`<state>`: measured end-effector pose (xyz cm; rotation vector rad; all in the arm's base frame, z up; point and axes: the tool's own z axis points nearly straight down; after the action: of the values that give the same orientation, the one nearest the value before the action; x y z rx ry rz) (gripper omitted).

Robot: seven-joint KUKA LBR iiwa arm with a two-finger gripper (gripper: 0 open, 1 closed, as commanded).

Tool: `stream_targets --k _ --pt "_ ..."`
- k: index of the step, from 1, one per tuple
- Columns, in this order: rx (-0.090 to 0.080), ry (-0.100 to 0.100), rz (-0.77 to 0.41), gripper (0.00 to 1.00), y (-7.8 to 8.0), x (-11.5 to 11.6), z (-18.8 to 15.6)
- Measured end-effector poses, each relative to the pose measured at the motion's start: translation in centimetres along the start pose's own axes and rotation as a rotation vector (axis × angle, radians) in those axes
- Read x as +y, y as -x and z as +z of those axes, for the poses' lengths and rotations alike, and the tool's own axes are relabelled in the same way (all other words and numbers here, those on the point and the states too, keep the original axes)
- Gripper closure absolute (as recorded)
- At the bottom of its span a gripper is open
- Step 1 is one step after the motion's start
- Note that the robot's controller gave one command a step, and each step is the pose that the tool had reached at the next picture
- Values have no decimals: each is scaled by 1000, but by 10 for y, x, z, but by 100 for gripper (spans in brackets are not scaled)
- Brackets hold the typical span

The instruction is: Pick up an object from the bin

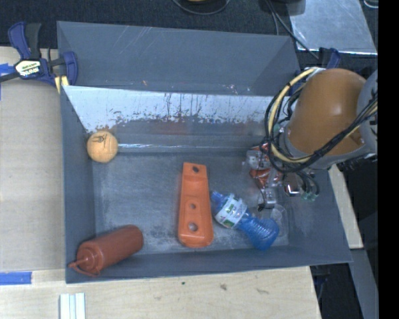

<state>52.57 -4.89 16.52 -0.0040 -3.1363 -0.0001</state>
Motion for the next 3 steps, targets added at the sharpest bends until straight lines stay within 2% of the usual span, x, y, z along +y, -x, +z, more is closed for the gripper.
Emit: stream_targets --k 1,2,3 --pt "-9 -1 -2 0 2 0 -5" --pt "-1 4 -35 0 25 83 98" --pt "-15 -2 -162 0 27 77 49"
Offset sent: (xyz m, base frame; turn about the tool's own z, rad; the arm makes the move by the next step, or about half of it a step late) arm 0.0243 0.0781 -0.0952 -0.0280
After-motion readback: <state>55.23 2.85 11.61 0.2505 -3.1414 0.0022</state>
